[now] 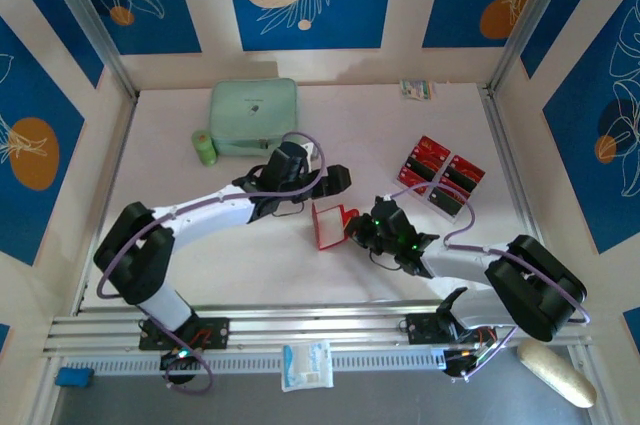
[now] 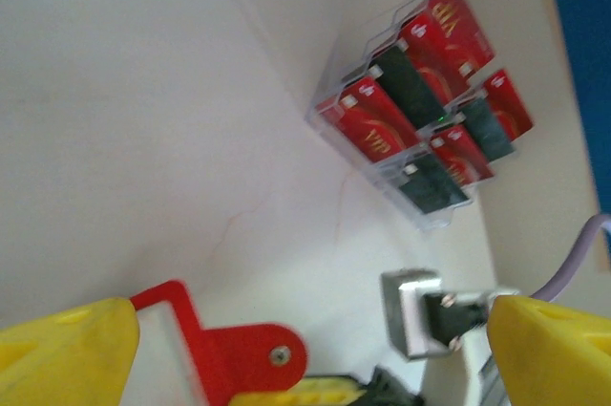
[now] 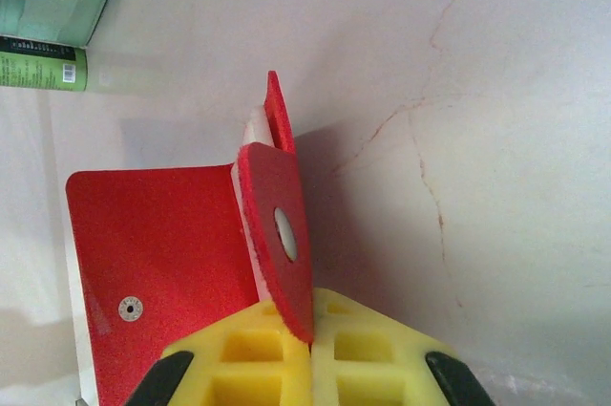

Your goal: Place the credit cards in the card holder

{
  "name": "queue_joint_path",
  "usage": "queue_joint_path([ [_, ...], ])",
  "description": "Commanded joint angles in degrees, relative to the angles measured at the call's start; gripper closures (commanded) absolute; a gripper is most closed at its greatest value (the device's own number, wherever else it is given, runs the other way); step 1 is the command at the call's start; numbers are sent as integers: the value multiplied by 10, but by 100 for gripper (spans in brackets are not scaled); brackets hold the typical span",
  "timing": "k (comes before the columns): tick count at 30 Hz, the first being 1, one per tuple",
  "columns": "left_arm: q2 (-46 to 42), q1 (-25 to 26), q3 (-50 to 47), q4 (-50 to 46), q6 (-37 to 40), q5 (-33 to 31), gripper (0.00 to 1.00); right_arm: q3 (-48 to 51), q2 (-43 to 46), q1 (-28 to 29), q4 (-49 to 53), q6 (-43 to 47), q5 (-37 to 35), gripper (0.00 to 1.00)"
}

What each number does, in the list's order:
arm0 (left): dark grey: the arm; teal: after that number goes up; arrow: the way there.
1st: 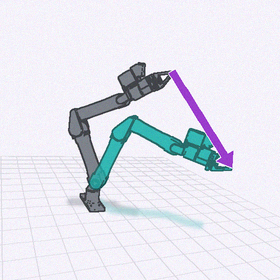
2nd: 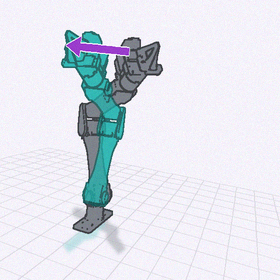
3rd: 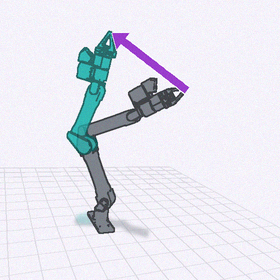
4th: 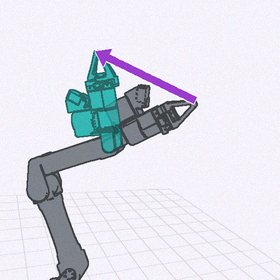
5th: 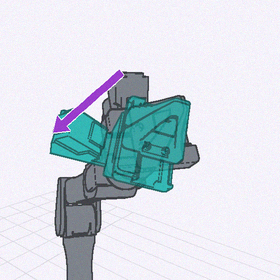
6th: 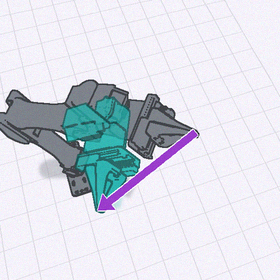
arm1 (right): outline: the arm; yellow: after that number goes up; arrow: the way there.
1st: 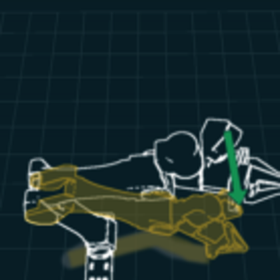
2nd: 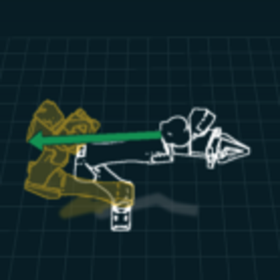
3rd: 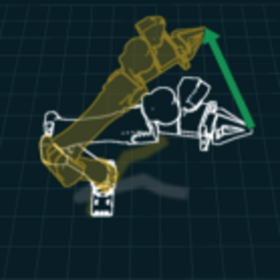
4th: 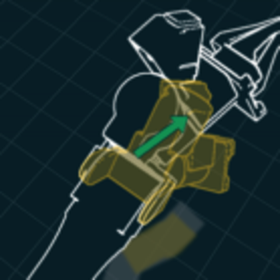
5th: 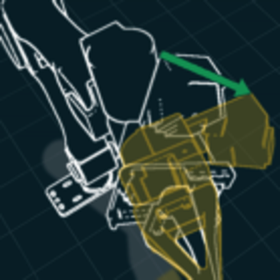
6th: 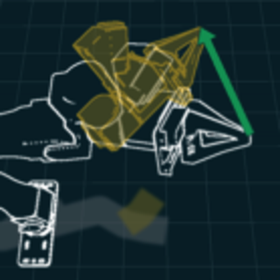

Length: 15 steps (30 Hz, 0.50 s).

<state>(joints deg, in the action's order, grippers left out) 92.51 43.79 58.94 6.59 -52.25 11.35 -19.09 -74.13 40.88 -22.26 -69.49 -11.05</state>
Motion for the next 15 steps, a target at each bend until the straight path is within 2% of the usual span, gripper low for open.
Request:
queue_joint_path([
  [1, 23, 16, -15, 101, -83, 20, 6, 3, -6, 7, -4, -10, -25, 100],
  [8, 57, 43, -83, 205, -174, 22, 5, 5, -10, 14, -6, -21, -43, 100],
  [15, 11, 40, -148, 172, -150, -24, 4, 18, 2, 17, 8, -34, -63, 100],
])
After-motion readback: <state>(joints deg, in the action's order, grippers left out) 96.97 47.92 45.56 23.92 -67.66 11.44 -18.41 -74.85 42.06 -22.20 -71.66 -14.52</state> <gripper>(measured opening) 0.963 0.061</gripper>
